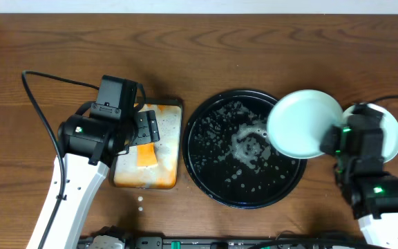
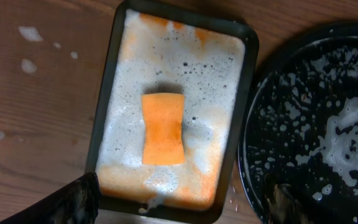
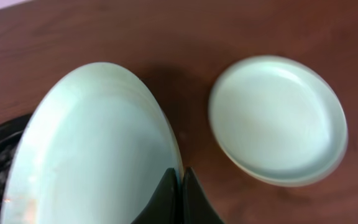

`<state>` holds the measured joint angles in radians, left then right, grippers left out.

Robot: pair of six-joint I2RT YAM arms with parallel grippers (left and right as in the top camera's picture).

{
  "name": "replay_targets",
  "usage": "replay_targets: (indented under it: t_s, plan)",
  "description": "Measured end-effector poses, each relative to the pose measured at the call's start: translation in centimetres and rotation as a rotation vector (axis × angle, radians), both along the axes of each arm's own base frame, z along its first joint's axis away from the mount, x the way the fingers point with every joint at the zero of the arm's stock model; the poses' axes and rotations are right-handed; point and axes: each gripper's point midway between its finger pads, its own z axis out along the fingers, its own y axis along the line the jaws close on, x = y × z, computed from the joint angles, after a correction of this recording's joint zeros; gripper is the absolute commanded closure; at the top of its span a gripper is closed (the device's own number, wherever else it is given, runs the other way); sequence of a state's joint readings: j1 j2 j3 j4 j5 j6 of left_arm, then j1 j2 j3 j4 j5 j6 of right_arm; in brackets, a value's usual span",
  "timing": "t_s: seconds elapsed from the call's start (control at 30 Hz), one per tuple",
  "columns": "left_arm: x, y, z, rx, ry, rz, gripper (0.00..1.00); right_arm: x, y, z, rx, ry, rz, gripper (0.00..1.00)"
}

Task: Clean dirty plates on tray and stack at the side
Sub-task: 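Carry the blue plate right and lower it onto the plate stack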

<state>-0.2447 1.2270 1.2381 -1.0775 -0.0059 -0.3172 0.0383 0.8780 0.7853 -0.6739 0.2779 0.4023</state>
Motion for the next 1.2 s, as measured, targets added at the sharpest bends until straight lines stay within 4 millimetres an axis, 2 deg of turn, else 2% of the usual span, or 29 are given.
replay_targets:
  t_s: [0.07, 0.33, 0.57, 0.67, 0.83, 1.03, 1.1, 1.2]
  plan:
    - [0.0, 0.0, 0.0, 0.000, 0.000, 0.000, 0.16, -0.3, -1.5, -0.4, 0.032, 0.013, -0.059, 0.99]
    - [0.0, 0.0, 0.0, 0.000, 0.000, 0.000, 0.16, -2.7, -9.9, -2.5, 0.124, 0.054, -0.388, 0.99]
    - [0.0, 0.0, 0.0, 0.000, 0.000, 0.000, 0.17, -4.0, -14.3, -3.7, 0.146, 0.064, -0.546, 0.99]
    - [0.0, 0.0, 0.0, 0.000, 0.000, 0.000, 0.17, -4.1, -14.7, -4.7, 0.173, 0.088, -0.558, 0.99]
    - [0.0, 0.0, 0.0, 0.000, 0.000, 0.000, 0.17, -3.5, -13.9, -6.8, 0.241, 0.151, -0.526, 0.99]
    - [0.0, 0.0, 0.0, 0.000, 0.000, 0.000, 0.17, -4.6, -13.2, -12.3, 0.318, 0.369, -0.539, 0.99]
    - [0.0, 0.0, 0.0, 0.000, 0.000, 0.000, 0.16, -5.1, -13.1, -13.6, 0.330, 0.423, -0.550, 0.98]
    - [0.0, 0.0, 0.0, 0.000, 0.000, 0.000, 0.16, -5.8, -12.5, -14.5, 0.358, 0.479, -0.558, 0.86]
